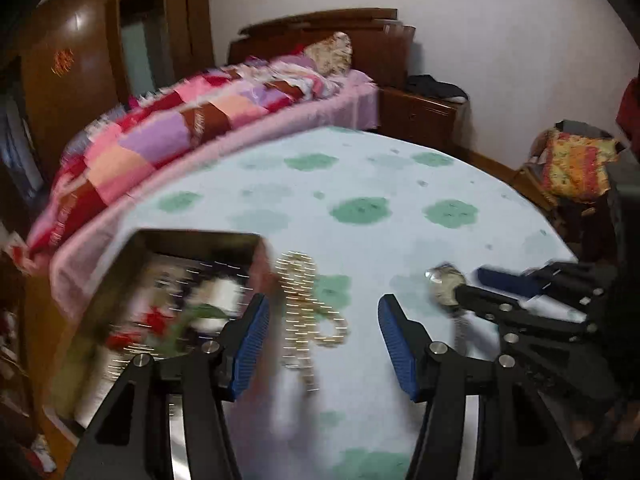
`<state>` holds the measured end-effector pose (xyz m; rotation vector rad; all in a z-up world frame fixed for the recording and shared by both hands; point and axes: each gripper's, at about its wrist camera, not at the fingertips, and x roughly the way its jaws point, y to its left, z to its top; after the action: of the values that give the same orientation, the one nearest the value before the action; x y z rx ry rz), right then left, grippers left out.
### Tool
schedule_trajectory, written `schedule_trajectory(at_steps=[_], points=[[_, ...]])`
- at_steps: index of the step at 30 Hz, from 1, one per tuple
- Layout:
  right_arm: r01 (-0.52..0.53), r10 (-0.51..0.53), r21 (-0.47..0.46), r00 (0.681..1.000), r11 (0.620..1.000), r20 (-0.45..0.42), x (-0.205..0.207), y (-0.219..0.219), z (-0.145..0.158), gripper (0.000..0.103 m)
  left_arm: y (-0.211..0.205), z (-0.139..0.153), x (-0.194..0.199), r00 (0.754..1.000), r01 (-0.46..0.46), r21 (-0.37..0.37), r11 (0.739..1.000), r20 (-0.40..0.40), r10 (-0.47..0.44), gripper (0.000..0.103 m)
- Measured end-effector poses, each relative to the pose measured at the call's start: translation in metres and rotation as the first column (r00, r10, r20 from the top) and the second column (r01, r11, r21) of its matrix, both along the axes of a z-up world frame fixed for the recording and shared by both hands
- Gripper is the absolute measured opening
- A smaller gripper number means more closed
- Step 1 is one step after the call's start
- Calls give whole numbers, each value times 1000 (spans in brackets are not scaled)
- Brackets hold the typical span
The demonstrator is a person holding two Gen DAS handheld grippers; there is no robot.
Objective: Organize jewelry
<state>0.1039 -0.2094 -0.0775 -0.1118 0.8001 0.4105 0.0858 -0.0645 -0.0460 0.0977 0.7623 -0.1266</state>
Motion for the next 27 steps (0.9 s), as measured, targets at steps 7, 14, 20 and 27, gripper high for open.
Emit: schedule_trajectory(at_steps=[7,14,20,27], points=[[-94,96,-42,994,995,55,3,44,26,53,54,2,2,987,-163,4,987,13,163,65],[-168,165,-62,985,984,-52,38,103,8,53,91,-1,0,969,-246,-54,968,8,247,66],[-170,159,-91,980,981,-121,51,121,-15,53,102,-3,0,968,-249,-81,965,1,250,66],[-178,171,-75,981,981,-90,42,109,-7,15,88,-1,3,978,-208,-79,975,-2,209,66]])
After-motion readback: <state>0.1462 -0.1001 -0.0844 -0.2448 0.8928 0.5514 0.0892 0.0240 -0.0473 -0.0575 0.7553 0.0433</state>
